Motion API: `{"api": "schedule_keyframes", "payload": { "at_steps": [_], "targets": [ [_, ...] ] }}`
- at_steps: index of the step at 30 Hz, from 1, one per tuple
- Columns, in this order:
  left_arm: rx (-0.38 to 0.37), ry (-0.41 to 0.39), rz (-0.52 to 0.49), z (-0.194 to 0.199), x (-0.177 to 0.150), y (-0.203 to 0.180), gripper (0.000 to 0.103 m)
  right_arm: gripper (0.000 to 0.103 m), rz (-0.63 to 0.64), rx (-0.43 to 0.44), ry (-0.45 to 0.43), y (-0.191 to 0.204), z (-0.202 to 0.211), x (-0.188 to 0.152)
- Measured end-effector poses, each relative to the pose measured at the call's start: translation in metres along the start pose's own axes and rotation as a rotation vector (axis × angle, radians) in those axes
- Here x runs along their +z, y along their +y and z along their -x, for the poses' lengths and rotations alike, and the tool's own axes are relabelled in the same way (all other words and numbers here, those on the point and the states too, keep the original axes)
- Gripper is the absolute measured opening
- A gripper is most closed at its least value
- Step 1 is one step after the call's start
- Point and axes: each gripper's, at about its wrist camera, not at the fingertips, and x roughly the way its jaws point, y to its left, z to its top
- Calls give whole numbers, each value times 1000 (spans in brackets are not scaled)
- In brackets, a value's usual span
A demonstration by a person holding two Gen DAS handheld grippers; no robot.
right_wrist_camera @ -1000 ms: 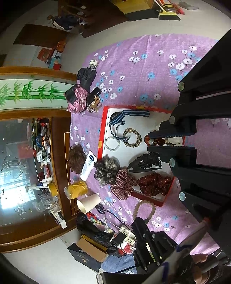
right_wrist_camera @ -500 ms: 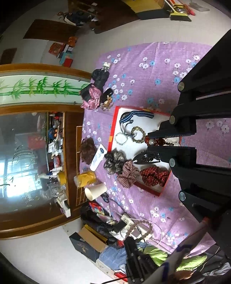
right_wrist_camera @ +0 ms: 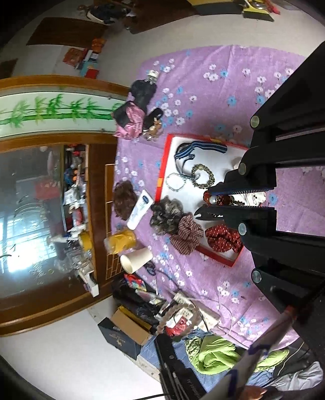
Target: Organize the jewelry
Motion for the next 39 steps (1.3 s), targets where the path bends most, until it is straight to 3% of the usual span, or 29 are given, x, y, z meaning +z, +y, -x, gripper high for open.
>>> {"api": "schedule_keyframes", "payload": {
  "at_steps": [8,15,28,39],
  "targets": [
    [-98,112,43,-97,7,-4,9,8,-90,-23,88,-27,-50,-1],
    [-140,165,33,-164,21,-20,9,8,-168,-38,158,-50,-95,-6],
    [-180,207,48,-228,35,-32,9,8,-202,-30,194,-55,-143,-2],
    [-126,214,3,-247,26,-35,9,8,-206,-29,227,-55,-165,-10]
  ]
}}
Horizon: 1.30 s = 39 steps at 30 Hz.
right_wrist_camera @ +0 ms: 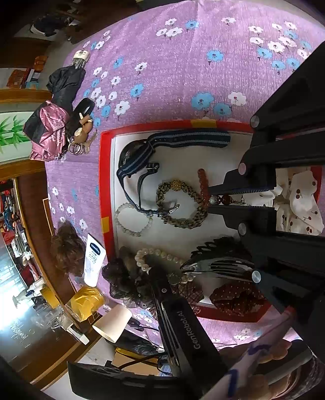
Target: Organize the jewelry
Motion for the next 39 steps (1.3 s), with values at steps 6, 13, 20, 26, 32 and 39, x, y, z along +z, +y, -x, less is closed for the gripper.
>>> {"api": "schedule_keyframes", "payload": {
  "at_steps": [6,13,20,26,32,39],
  "targets": [
    [35,-1,-16,-5,-3,0,9,8,7,-3,12,-1,-7,-3],
    [73,0,-44,-9,-8,-2,9,8,7,-4,28,-3,-13,-8],
    [90,15,-62,-15,-17,-4,9,8,24,-22,35,-1,-16,-14],
    [103,16,-78,-17,-23,-7,9,8,27,-30,42,0,-18,-19],
    [105,25,-78,-18,-30,-9,9,8,33,-46,43,0,-18,-21],
    [112,29,-74,-18,-34,-10,9,8,25,-56,49,-4,-19,-24]
  ]
}}
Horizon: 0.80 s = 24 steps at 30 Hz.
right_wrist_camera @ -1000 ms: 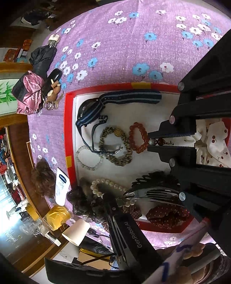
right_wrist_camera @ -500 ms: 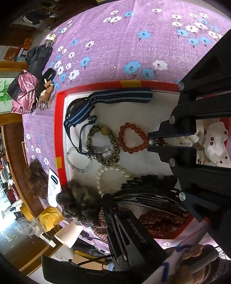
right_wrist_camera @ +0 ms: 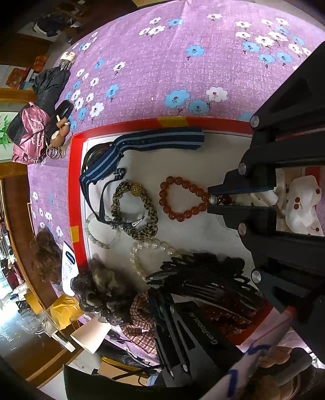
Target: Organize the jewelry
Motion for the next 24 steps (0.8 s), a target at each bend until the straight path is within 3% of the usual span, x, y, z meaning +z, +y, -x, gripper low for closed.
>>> {"api": "schedule_keyframes", "payload": {
  "at_steps": [9,12,14,24],
  "targets": [
    [4,-9,-2,8,-2,-1,11,9,-16,-7,-9,-3,4,-2],
    [-4,-22,2,15,-2,-2,22,21,-26,-2,-14,-4,9,-3],
    [-4,-39,-1,22,-1,-4,27,35,-32,-1,-28,-4,13,-2],
    [0,-133,-19,70,-3,-7,52,37,-36,5,-106,-4,46,-3]
  ]
}}
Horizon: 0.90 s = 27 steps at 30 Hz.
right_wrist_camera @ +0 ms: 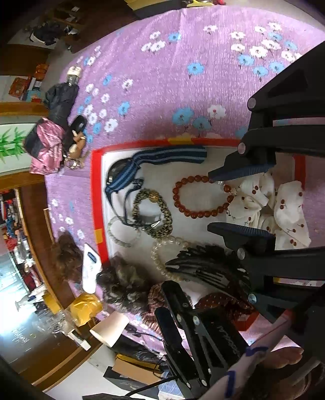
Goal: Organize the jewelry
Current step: 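Withdraw both tools from the box and pull back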
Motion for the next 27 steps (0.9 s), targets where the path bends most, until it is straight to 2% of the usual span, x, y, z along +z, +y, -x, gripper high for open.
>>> {"api": "schedule_keyframes", "payload": {
  "at_steps": [2,5,8,13,15,16,18,19,20,22,23,27],
  "targets": [
    [14,-24,7,11,-3,6,60,42,7,-17,-31,-3,12,-3],
    [62,-62,38,29,-20,29,68,45,32,-85,-47,-14,23,-16],
    [90,-36,95,28,-39,55,68,45,49,-116,-1,-25,17,-31],
    [77,44,221,11,-70,91,68,45,5,-108,63,-40,-2,-50],
    [76,63,239,5,-82,97,68,39,-13,-101,77,-41,-9,-52],
    [76,71,238,3,-86,97,68,31,-17,-103,87,-41,-12,-52],
    [66,92,229,-4,-94,96,62,27,-22,-102,104,-41,-19,-53],
    [60,104,225,-8,-96,95,50,23,-23,-102,108,-40,-22,-53],
    [56,127,220,-13,-99,93,34,21,-21,-110,104,-40,-23,-52],
    [28,158,232,-20,-103,91,16,11,-17,-105,107,-38,-24,-51],
    [19,169,242,-22,-106,90,12,8,-15,-97,111,-36,-25,-51],
    [37,173,248,-20,-115,81,5,7,35,-128,111,-24,-24,-55]
  ]
}}
